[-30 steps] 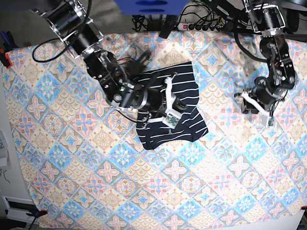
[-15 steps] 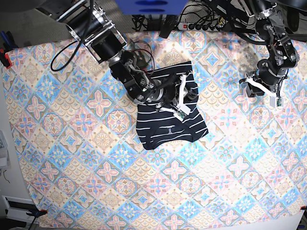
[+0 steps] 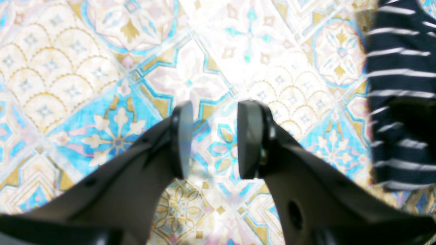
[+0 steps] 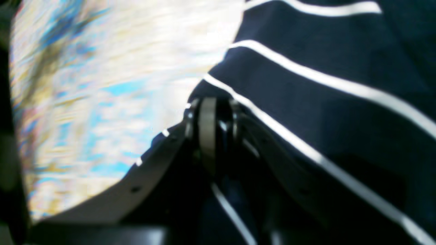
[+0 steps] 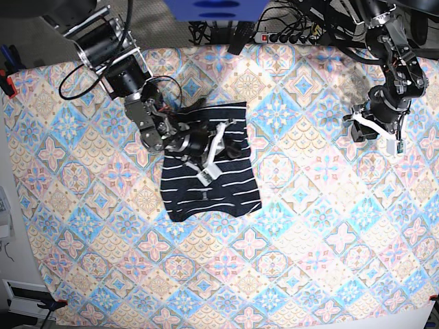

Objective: Fold the T-shirt properly
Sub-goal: 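Drag the folded bundle with the right gripper toward the right arm's side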

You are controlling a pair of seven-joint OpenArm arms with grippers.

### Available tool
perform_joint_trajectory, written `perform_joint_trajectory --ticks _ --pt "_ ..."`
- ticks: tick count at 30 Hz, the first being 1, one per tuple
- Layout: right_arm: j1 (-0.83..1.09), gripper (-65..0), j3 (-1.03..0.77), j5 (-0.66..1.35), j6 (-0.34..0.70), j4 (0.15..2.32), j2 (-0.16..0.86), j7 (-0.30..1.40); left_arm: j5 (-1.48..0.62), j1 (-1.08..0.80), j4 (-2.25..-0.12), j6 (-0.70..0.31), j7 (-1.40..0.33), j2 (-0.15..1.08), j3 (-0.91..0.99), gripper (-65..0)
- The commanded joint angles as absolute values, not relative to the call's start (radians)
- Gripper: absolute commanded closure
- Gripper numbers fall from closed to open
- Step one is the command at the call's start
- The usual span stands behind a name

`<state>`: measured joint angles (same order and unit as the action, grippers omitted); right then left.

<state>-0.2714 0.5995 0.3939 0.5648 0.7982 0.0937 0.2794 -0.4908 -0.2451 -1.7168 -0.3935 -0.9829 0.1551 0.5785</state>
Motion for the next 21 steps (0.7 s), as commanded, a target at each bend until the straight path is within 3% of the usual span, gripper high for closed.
perform_joint_trajectory --ticks 1,12,16,21 --pt "-0.278 -6.3 0.578 0.354 0.507 0.792 0.142 0.326 -0.507 -0.239 -1.736 -0.397 -0.964 0.168 0.582 -21.3" --pt "-0.360 -6.4 0.552 0.354 0.515 0.792 0.344 0.320 -0.507 -0.242 -1.736 -0.397 -0.964 0.168 0.582 -21.3" --pt "-0.389 -6.4 0.555 0.352 0.584 0.792 0.374 0.321 -0.507 -0.242 -1.736 -0.397 -0.964 0.168 0.582 -21.3" --pt "-0.407 -6.3 0.550 0.352 0.585 0.837 0.395 0.328 -0.509 -0.243 -1.736 -0.397 -0.964 0.168 0.582 -21.3"
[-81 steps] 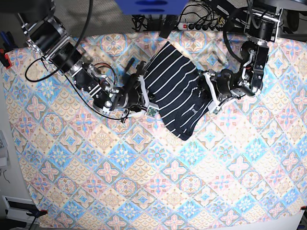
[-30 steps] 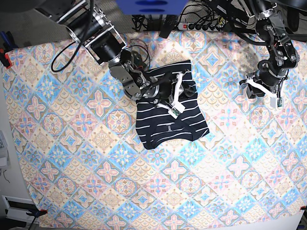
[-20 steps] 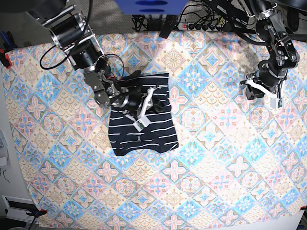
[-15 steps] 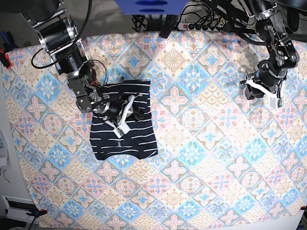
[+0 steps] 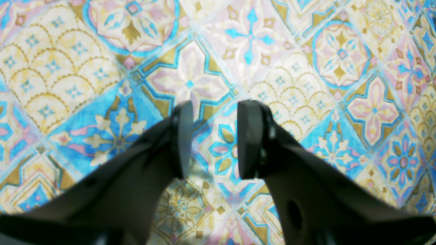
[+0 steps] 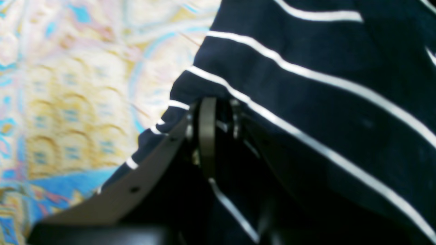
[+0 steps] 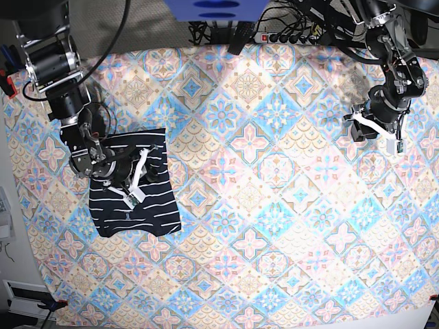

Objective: Fold the T-shirt properly

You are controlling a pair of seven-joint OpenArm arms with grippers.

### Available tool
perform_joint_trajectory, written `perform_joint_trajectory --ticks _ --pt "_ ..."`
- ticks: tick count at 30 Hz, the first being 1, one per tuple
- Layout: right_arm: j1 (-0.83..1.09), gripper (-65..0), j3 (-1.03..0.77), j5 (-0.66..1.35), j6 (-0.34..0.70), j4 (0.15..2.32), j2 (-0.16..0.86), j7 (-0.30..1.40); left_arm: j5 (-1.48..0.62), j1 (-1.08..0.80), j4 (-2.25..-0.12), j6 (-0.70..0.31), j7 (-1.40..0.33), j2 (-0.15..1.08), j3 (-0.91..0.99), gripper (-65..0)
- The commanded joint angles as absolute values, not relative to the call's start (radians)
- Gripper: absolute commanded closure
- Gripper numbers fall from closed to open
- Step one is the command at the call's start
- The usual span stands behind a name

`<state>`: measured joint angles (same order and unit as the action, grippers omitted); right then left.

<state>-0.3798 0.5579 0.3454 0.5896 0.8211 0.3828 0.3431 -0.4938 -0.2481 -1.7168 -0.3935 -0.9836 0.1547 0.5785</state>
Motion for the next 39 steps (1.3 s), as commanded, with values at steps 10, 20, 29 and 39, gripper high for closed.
perform_joint_trajectory --ticks 10,20,29,39 --pt "-0.079 -6.2 0.274 0.355 0.581 1.469 0.452 0.539 -0.509 -0.358 -1.899 -0.397 -0.964 0.174 0.582 -21.3" --pt "0.401 -2.0 -0.156 0.360 0.581 1.844 0.392 0.661 -0.512 -0.584 -1.985 -0.397 -0.964 0.168 0.682 -21.2" --pt "0.676 -1.0 -0.375 0.361 0.581 1.857 0.266 0.664 -0.518 -0.769 -1.985 -0.397 -0.964 0.154 0.696 -12.6" --pt "0.872 -1.0 -0.430 0.358 0.581 1.727 0.196 0.665 -0.536 -0.931 -1.937 -0.398 -0.964 0.122 0.684 -12.2"
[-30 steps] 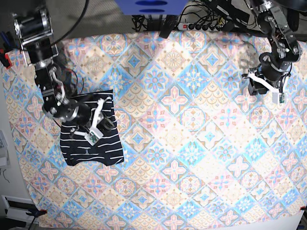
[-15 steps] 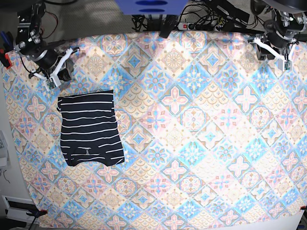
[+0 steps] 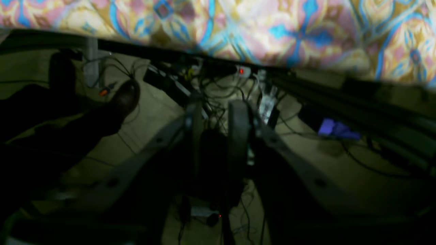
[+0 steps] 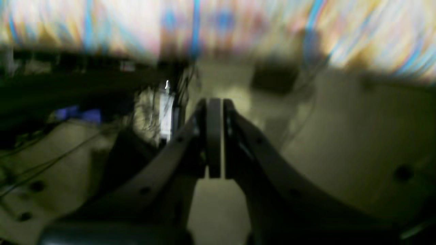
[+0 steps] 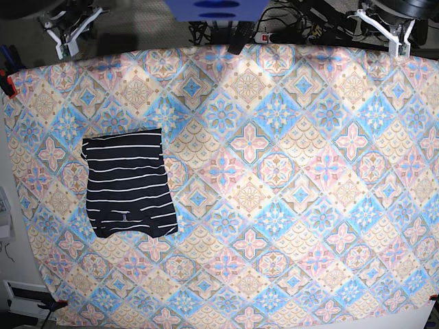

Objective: Fold the T-shirt properly

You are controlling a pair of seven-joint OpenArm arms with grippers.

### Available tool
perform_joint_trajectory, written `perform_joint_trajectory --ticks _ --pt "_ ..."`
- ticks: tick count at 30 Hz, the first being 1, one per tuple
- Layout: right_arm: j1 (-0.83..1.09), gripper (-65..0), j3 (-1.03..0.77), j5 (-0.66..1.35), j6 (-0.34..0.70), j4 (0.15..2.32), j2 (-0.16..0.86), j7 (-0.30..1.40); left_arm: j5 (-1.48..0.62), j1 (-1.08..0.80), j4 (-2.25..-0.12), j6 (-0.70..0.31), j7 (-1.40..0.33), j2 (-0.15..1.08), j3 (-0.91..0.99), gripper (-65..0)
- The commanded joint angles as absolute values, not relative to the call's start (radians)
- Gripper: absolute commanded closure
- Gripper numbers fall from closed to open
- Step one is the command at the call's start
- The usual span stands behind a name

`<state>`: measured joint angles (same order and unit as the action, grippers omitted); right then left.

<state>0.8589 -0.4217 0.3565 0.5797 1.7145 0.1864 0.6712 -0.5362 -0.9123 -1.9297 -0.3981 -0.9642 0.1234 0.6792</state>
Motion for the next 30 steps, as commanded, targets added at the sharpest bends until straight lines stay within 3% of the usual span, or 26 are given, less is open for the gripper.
perform_joint_trajectory --ticks 1,8,15,20,30 --pt "0.877 -1.0 -0.430 0.357 0.581 1.692 0.191 0.664 -0.533 -0.932 -1.910 -0.398 -0.964 0.120 0.679 -12.0" --pt "0.883 -1.0 -0.429 0.355 0.582 1.423 0.191 0.657 -0.533 -0.923 -1.649 -0.401 -0.955 0.134 0.665 -11.8" --pt "0.766 -1.0 -0.297 0.305 0.582 1.181 0.197 0.644 -0.426 -0.849 -1.391 -0.397 -0.765 0.217 0.417 -11.7" --pt "0.685 -1.0 -0.242 0.183 0.581 0.978 0.193 0.461 -0.357 -0.765 -1.222 -0.397 -0.699 0.217 0.288 -11.7" --pt "0.452 -1.0 -0.151 0.177 0.578 0.461 0.193 0.143 -0.189 -0.518 -0.753 -0.397 -0.418 0.222 0.062 -11.8"
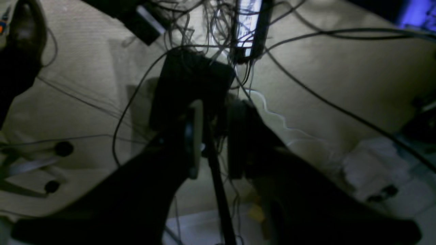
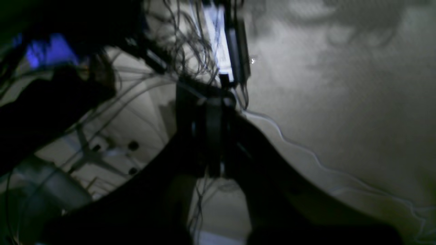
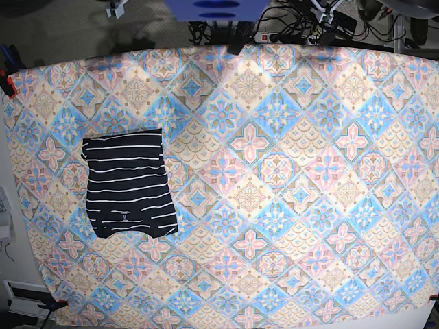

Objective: Fold the T-shirt properly

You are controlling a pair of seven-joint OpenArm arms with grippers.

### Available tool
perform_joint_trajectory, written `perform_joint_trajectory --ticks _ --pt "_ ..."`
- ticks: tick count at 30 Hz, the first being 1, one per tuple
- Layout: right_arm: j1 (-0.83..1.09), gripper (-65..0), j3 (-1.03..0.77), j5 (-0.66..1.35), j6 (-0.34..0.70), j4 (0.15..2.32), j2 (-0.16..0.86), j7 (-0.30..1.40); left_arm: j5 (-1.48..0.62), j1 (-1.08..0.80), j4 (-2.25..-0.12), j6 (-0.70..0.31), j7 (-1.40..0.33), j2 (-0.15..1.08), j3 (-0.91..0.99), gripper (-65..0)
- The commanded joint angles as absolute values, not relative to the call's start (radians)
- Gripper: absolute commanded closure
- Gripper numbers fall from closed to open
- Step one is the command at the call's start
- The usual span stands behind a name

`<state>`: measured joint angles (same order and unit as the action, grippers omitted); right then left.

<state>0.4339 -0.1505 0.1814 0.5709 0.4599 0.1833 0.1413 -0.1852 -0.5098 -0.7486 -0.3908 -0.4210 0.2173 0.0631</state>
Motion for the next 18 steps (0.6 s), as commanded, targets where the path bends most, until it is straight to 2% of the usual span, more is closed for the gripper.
perform_joint_trajectory --ticks 1,6,15,18 --pt "0.438 -1.0 -0.140 0.177 0.572 0.435 0.193 0.124 -0.188 -0.499 -0.716 -0.397 -0.395 0.222 0.042 -11.8" --pt "0.383 -1.1 -0.081 0.177 0.466 0.331 0.183 -0.019 -0.182 -0.404 -0.561 -0.361 -0.277 0.220 -0.096 -11.8" --pt "0.291 -1.1 -0.074 0.177 0.449 0.209 0.077 -0.130 -0.183 -0.239 -0.312 -0.177 -0.102 0.174 -0.338 -11.8" --pt "0.286 -1.2 -0.074 0.179 0.343 0.209 0.042 -0.159 -0.183 -0.223 -0.291 -0.131 -0.091 0.157 -0.392 -11.8"
